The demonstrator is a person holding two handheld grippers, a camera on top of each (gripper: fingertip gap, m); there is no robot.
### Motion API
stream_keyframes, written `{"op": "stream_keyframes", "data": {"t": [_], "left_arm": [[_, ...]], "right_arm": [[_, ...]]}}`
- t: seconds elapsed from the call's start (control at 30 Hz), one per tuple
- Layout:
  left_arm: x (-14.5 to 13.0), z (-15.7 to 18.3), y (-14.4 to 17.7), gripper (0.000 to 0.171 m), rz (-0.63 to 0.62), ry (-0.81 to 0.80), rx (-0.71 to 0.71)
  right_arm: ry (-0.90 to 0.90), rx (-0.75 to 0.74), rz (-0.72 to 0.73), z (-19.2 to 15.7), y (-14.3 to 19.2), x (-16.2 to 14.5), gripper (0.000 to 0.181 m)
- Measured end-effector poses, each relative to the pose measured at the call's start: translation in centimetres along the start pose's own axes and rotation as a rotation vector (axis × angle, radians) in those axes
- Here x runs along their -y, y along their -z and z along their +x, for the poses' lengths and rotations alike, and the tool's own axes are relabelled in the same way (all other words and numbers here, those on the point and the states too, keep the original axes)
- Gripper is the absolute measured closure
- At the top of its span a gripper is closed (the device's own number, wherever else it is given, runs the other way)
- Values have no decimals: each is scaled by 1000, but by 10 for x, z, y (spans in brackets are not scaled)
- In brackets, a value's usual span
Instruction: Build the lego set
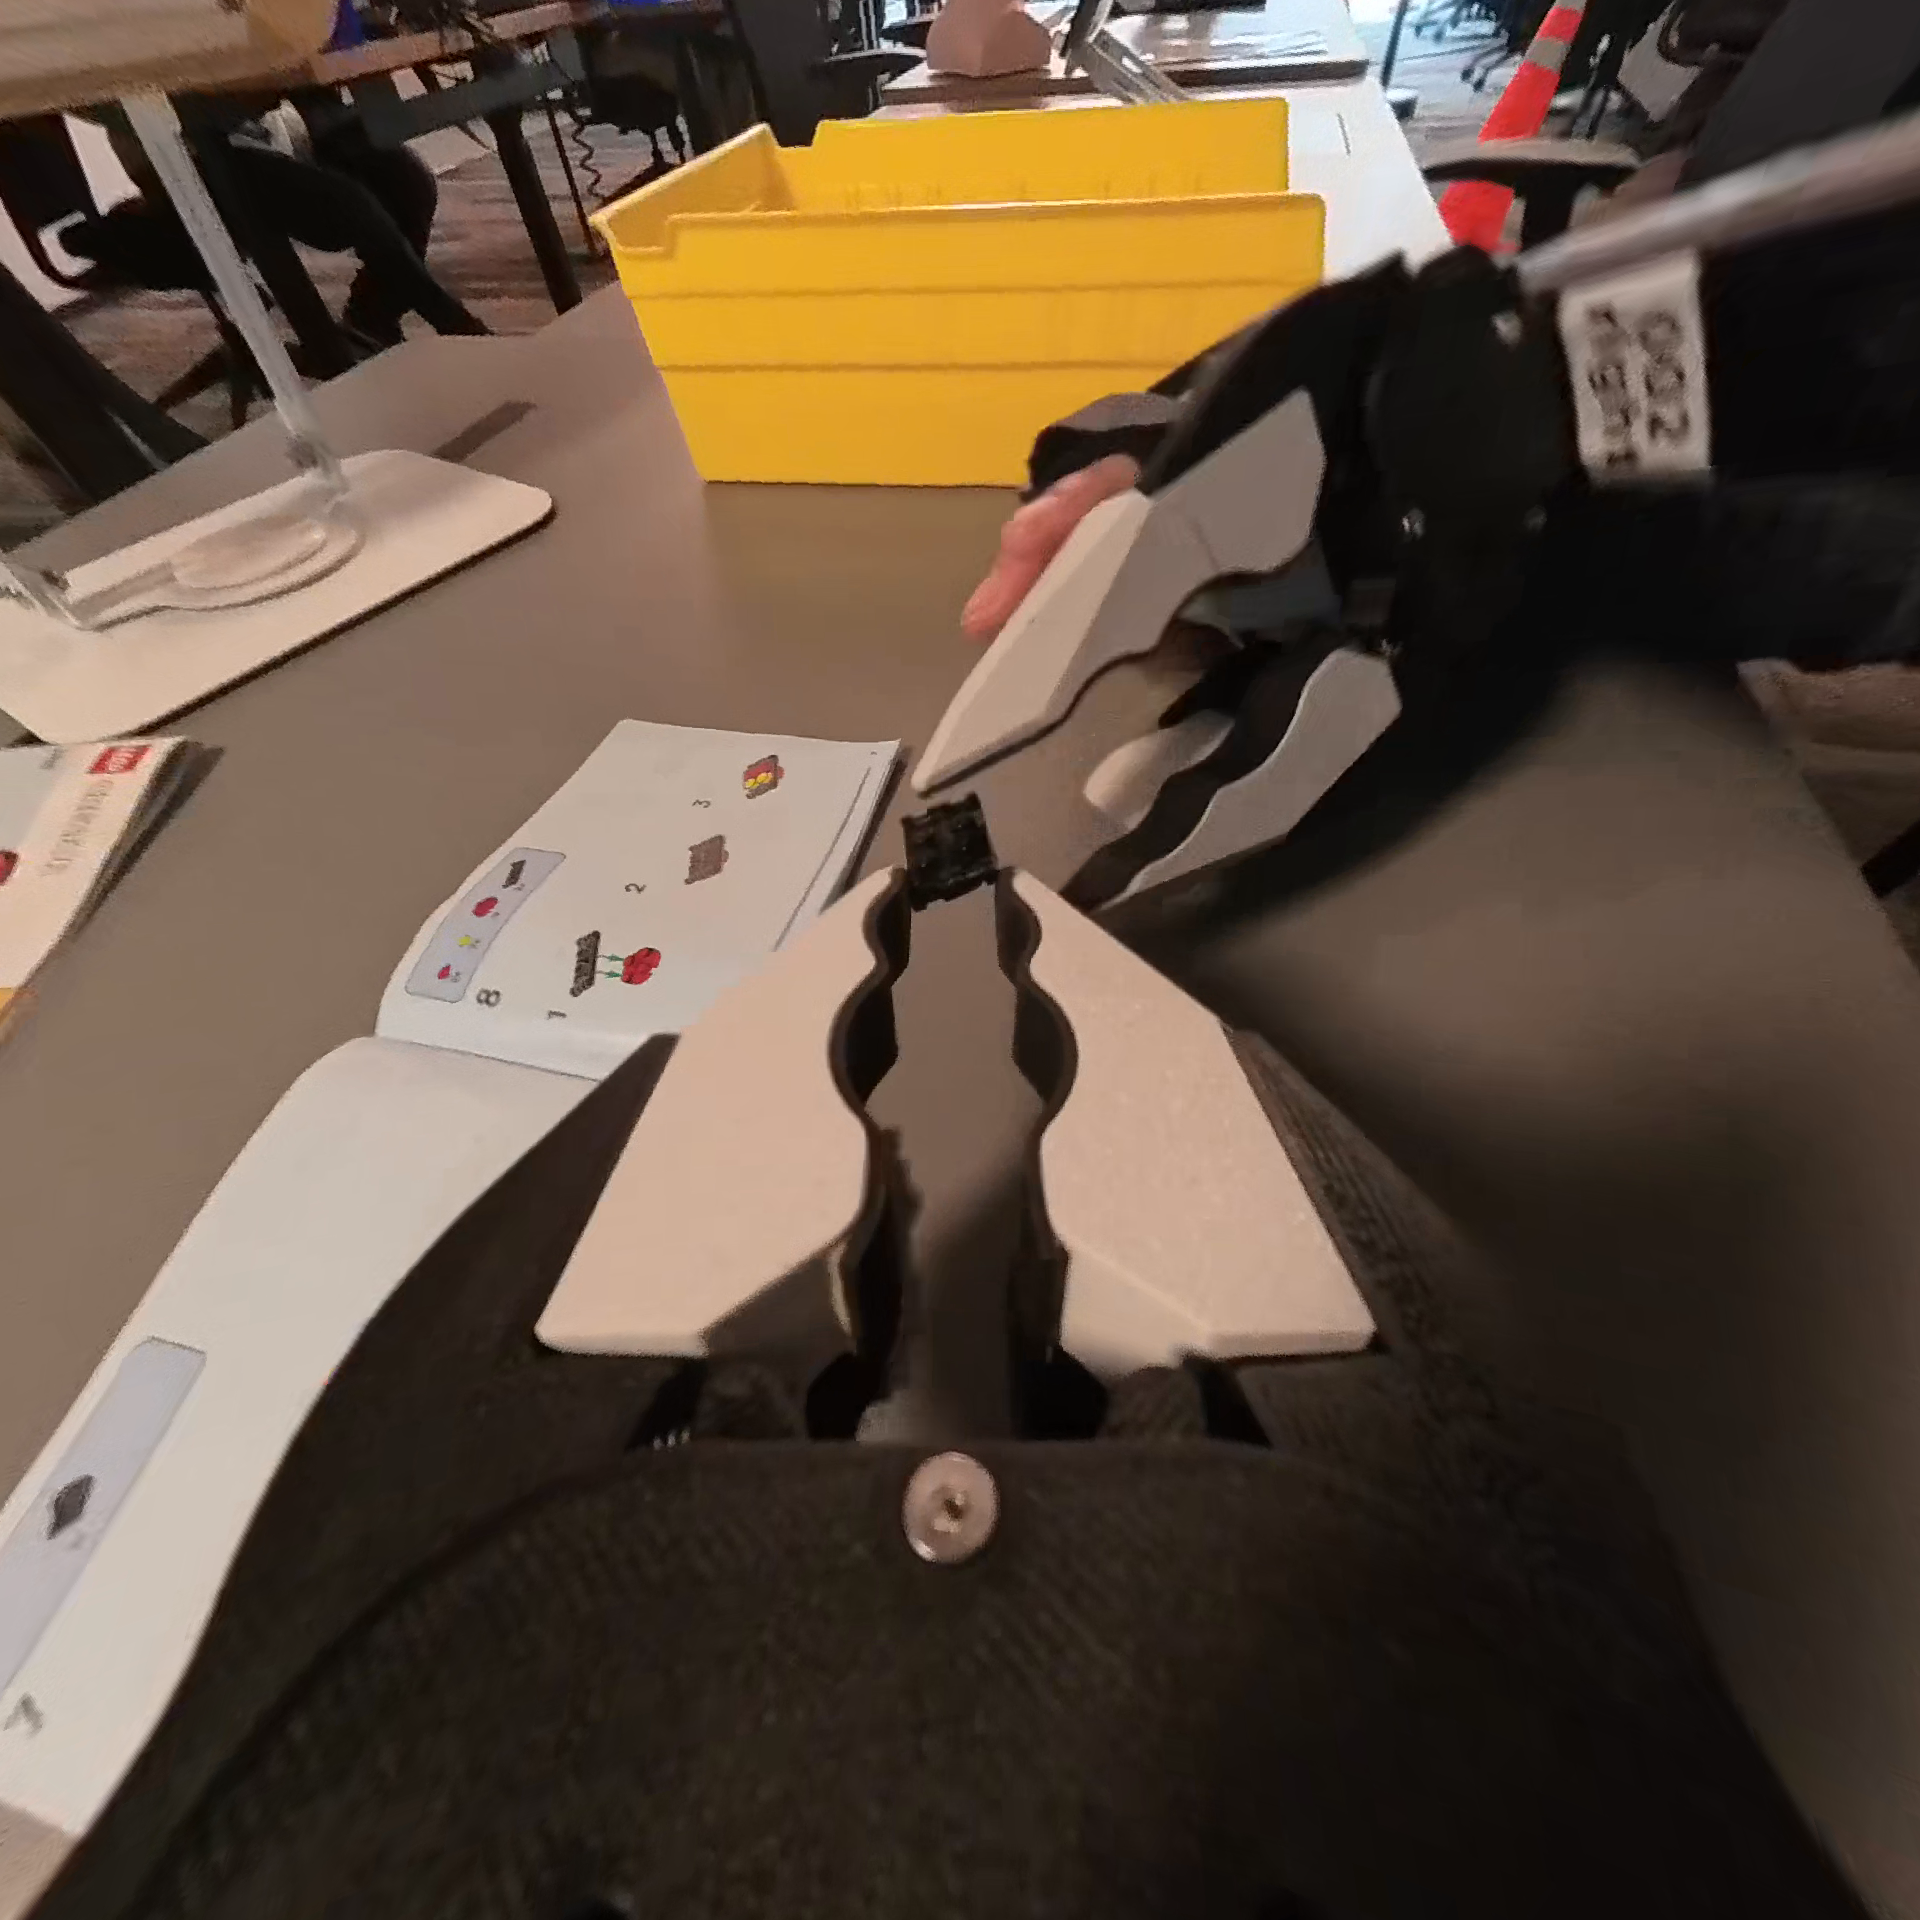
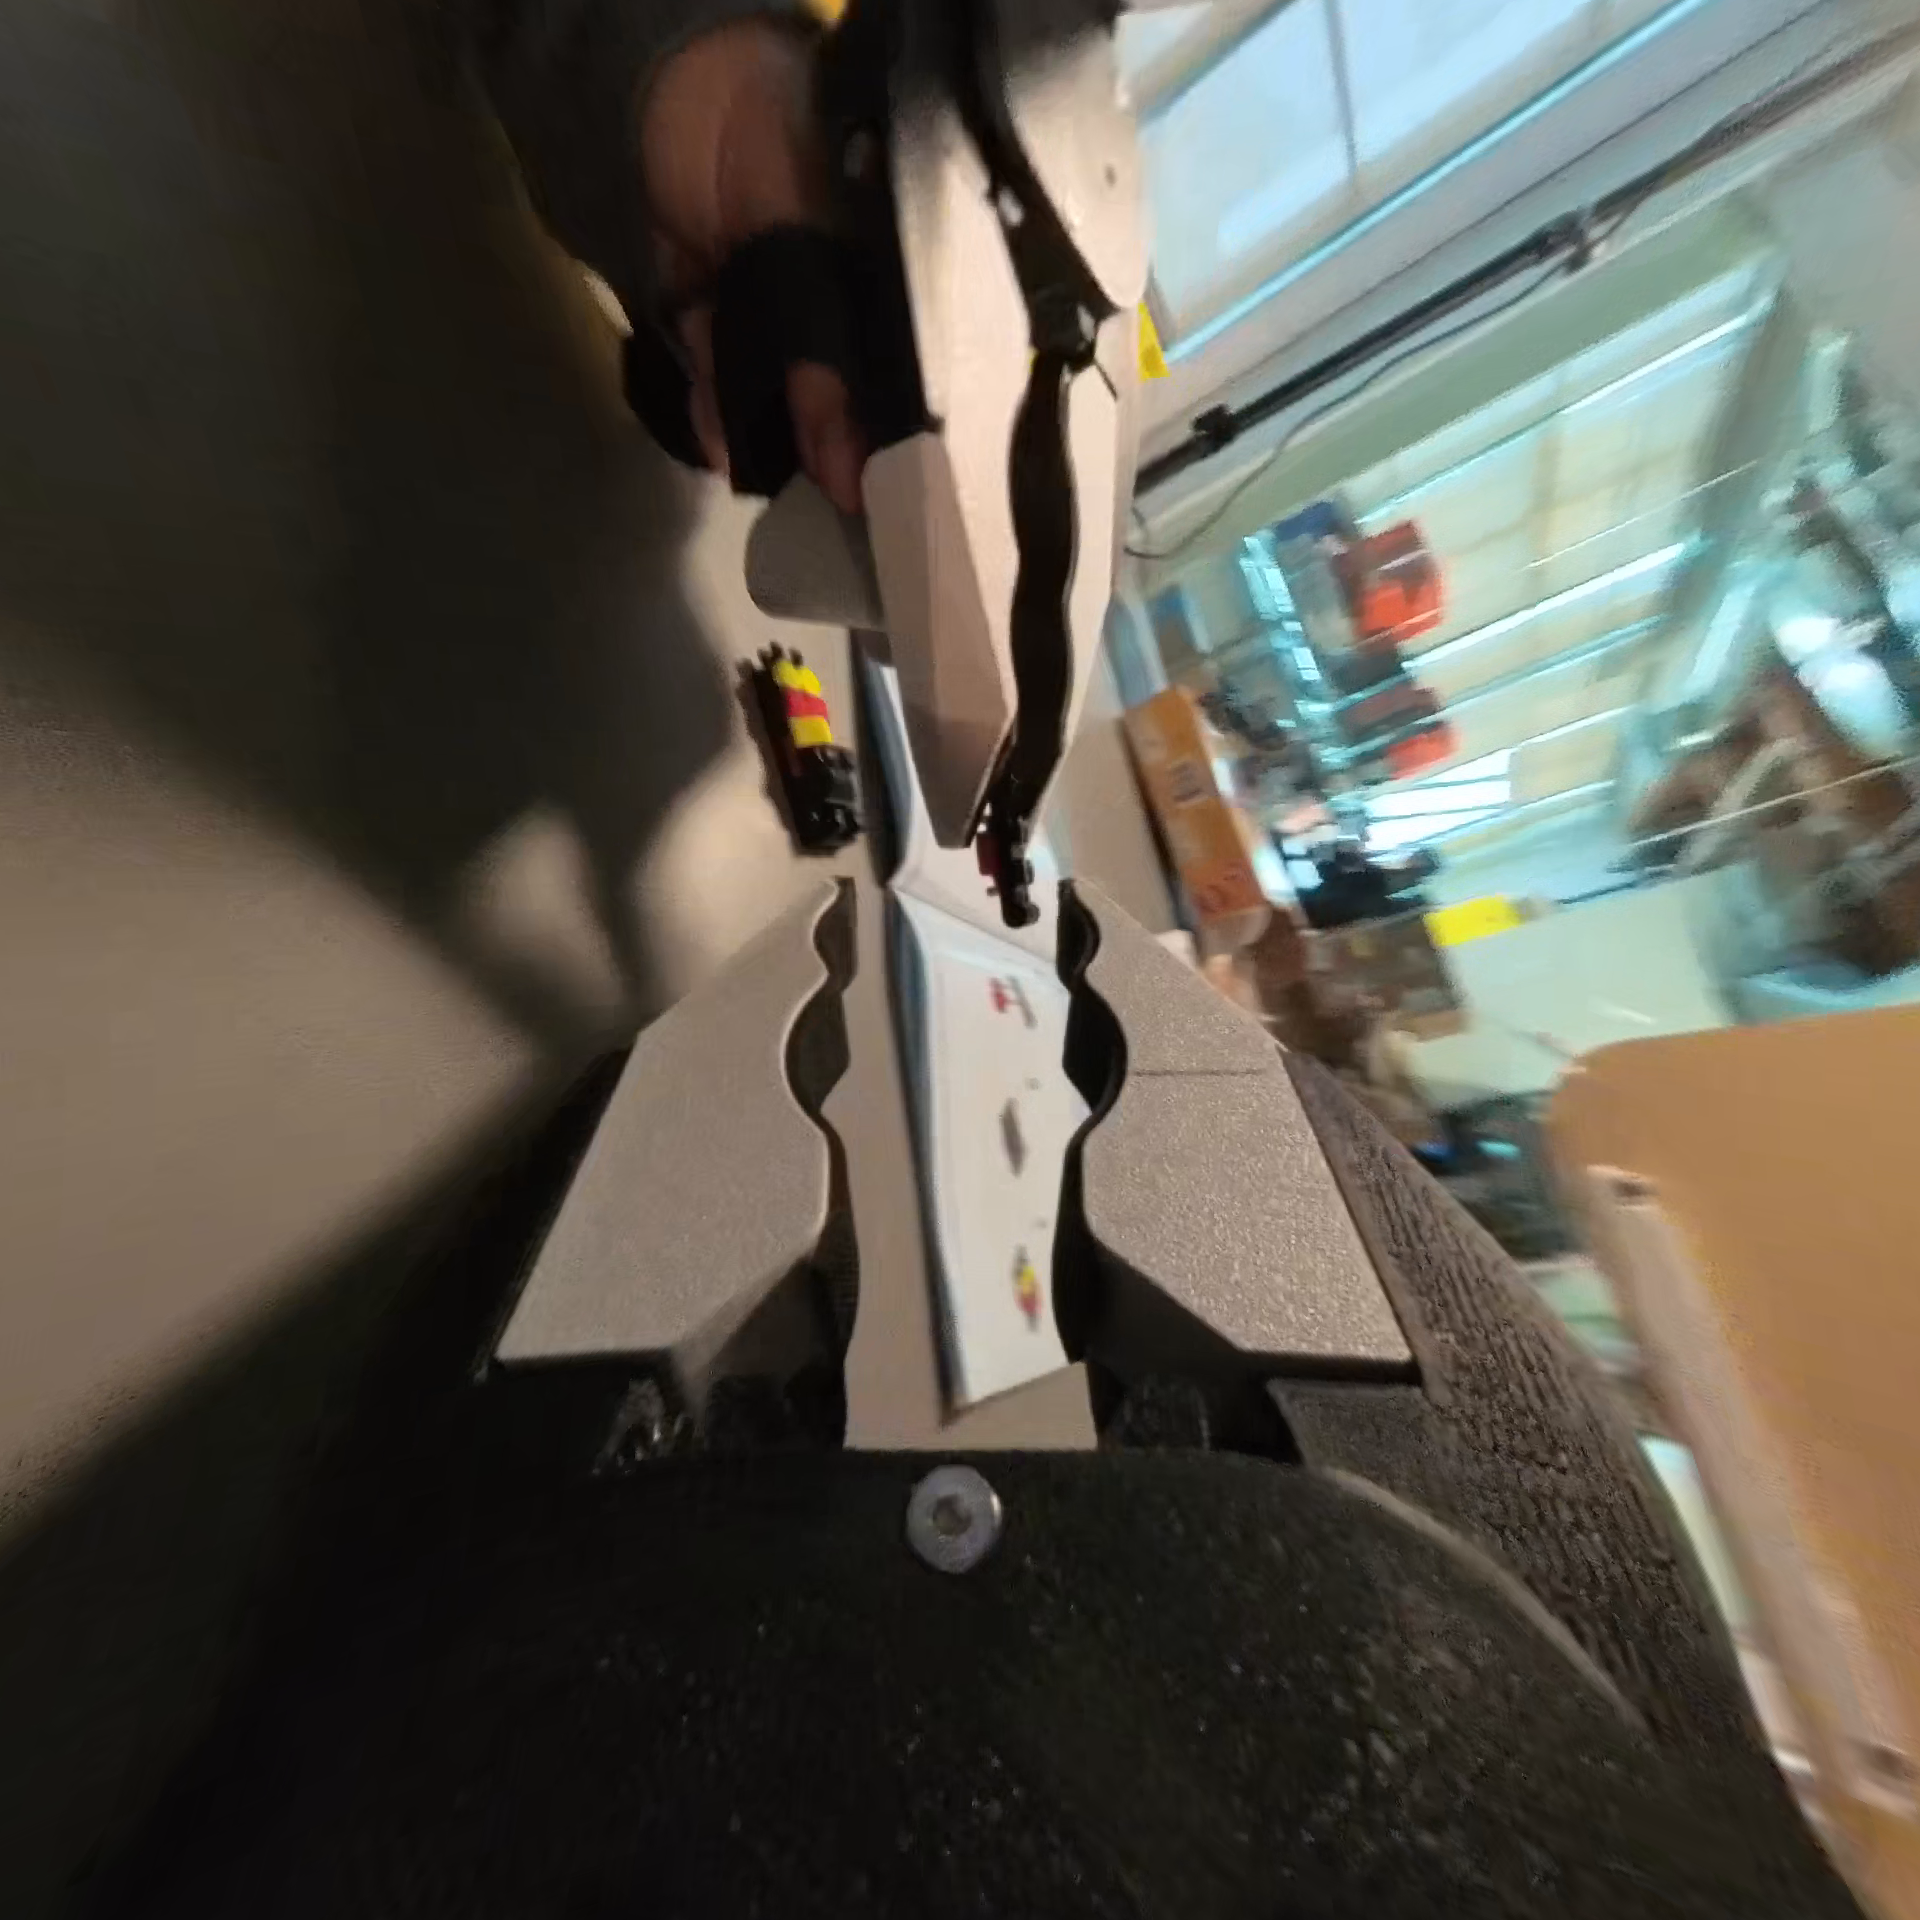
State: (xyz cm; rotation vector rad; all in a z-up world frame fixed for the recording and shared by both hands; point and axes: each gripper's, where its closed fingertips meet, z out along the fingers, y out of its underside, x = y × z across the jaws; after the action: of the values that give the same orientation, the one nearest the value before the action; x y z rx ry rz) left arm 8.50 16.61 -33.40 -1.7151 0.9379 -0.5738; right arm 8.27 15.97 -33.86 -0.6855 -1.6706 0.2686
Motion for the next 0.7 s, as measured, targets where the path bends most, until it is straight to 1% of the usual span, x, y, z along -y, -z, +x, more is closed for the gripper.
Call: {"op": "stream_keyframes", "data": {"t": [0.1,0.13,0.2,0.27,0.4,0.6,0.67,0.7], "left_arm": [[-3,6,1,156,-7,-159,-25],[-5,10,0,156,-10,-205,-39],[-8,17,-2,156,-17,-278,-50],[-8,27,-2,156,-10,-341,-90],[-9,38,0,156,11,-406,-133],[-9,45,1,156,29,-448,-158],[-9,47,0,156,32,-470,-161],[-10,47,0,156,32,-476,-160]], "right_arm": [[-221,127,62,-1,9,0,144],[-280,181,71,-5,11,1,147],[-371,256,90,-10,14,2,149],[-433,318,97,-17,15,2,149],[-491,402,127,-23,19,8,153],[-535,447,169,-25,23,17,155],[-528,458,175,-27,24,19,166],[-526,459,172,-27,24,19,166]]}}
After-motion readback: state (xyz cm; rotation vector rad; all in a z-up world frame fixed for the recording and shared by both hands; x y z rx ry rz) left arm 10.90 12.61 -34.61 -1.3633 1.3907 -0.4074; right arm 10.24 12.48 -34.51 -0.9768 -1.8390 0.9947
